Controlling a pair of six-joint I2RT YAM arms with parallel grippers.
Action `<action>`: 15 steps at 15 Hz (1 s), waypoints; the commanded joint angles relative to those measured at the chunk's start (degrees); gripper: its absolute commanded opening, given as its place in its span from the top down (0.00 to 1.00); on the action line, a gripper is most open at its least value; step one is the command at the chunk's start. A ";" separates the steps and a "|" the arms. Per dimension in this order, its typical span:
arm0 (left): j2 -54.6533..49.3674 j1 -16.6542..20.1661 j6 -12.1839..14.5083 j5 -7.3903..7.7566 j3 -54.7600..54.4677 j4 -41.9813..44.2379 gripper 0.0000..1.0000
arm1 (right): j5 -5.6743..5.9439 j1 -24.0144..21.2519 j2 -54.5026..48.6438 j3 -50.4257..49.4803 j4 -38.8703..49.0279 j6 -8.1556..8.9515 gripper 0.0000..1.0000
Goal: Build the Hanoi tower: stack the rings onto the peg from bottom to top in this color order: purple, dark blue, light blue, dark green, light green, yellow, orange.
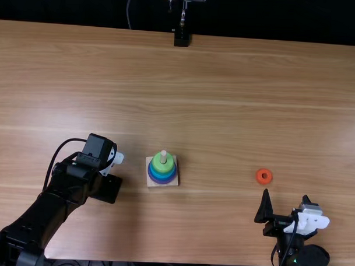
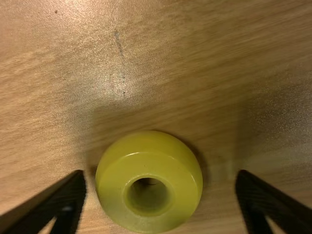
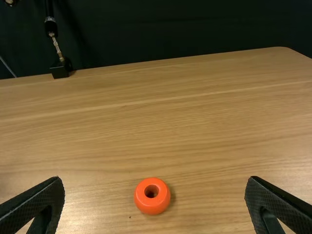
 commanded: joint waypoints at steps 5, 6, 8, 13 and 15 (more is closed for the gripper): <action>0.44 0.23 0.74 0.14 1.69 -0.30 1.00 | 0.70 -0.38 -0.71 -4.14 -4.39 0.17 0.00; 0.26 0.32 0.63 0.04 1.86 -0.40 1.00 | 0.70 -0.38 -0.71 -4.14 -4.39 0.17 0.00; -0.09 0.23 0.42 0.25 4.15 -2.51 1.00 | 0.70 -0.38 -0.71 -4.14 -4.39 0.17 0.00; -0.18 -0.38 -0.11 0.56 22.25 -22.66 1.00 | 0.70 -0.38 -0.71 -4.14 -4.39 0.17 0.00; 0.52 -0.82 -0.11 0.56 31.66 -31.62 1.00 | 0.70 -0.38 -0.71 -4.14 -4.39 0.17 0.00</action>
